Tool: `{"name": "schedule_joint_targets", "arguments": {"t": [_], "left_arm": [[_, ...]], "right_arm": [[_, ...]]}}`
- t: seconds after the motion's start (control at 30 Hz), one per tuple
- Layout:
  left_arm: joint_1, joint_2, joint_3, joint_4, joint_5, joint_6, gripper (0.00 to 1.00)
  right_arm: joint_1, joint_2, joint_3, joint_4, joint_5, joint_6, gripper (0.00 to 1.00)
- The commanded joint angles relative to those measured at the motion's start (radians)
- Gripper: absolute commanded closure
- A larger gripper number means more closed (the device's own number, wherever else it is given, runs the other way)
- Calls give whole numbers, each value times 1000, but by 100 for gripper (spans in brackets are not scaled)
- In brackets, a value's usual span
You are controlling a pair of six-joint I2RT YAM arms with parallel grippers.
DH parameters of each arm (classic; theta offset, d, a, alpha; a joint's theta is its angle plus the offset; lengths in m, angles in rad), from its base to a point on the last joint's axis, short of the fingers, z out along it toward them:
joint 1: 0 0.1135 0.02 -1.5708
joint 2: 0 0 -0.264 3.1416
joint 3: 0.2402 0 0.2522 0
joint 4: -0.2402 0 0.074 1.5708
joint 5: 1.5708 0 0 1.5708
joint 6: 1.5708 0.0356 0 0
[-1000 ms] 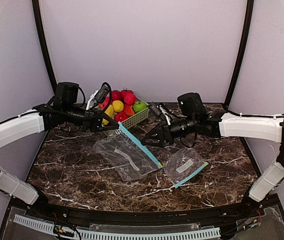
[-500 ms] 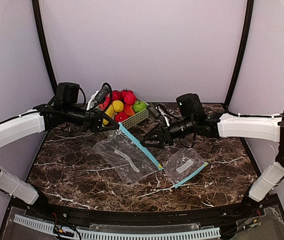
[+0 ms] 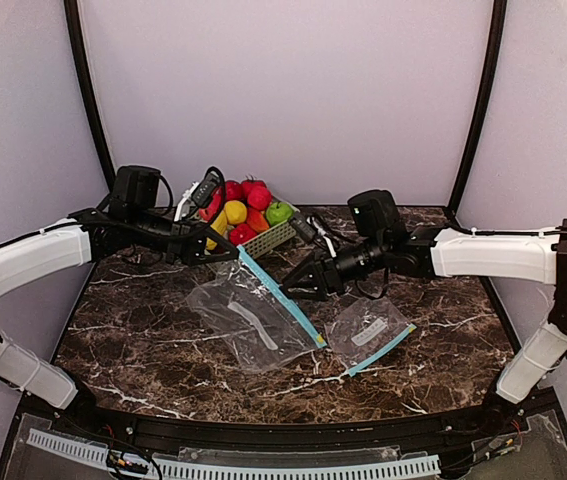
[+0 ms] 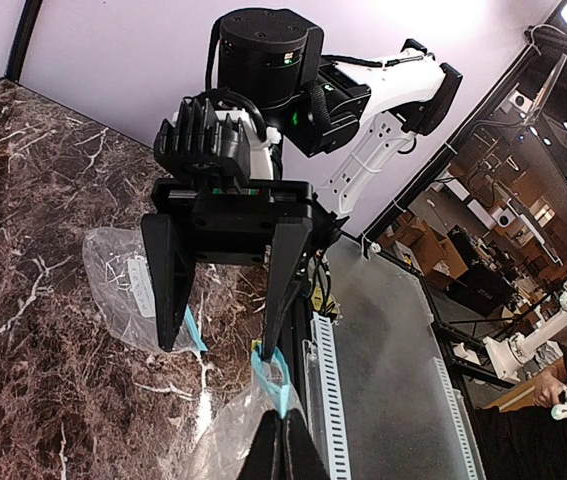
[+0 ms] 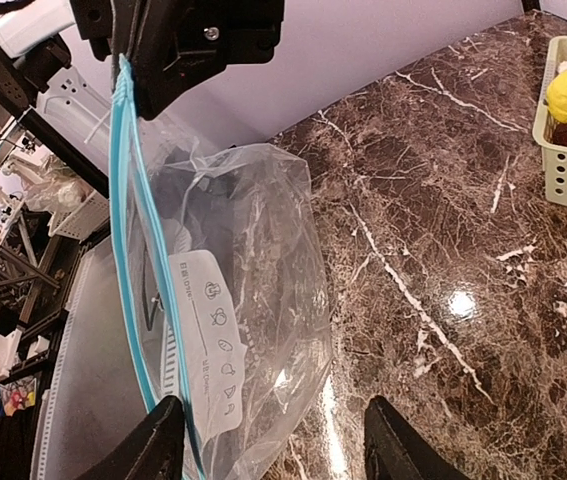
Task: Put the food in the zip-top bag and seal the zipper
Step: Pass from the left arm to the right
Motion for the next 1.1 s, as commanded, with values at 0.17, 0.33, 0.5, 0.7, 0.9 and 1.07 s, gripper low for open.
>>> {"name": "schedule_joint_targets", "arguments": {"t": [0.17, 0.33, 0.5, 0.7, 0.9, 1.07], "left_arm": [[-5, 2, 11, 3, 14, 4, 99], [-5, 3, 11, 5, 12, 4, 99], [-5, 4, 10, 4, 10, 4, 99], [-5, 6, 10, 4, 4, 6, 99], [-5, 3, 8, 4, -7, 6, 99], [-5, 2, 13, -2, -53, 4, 73]], "right_arm": [[21, 5, -3, 49, -83, 29, 53], [27, 9, 0, 65, -95, 41, 67], [30, 20, 10, 68, -108, 50, 76], [31, 16, 12, 78, -124, 62, 92], [31, -1, 4, 92, -88, 76, 100], [30, -31, -1, 54, 52, 86, 100]]}}
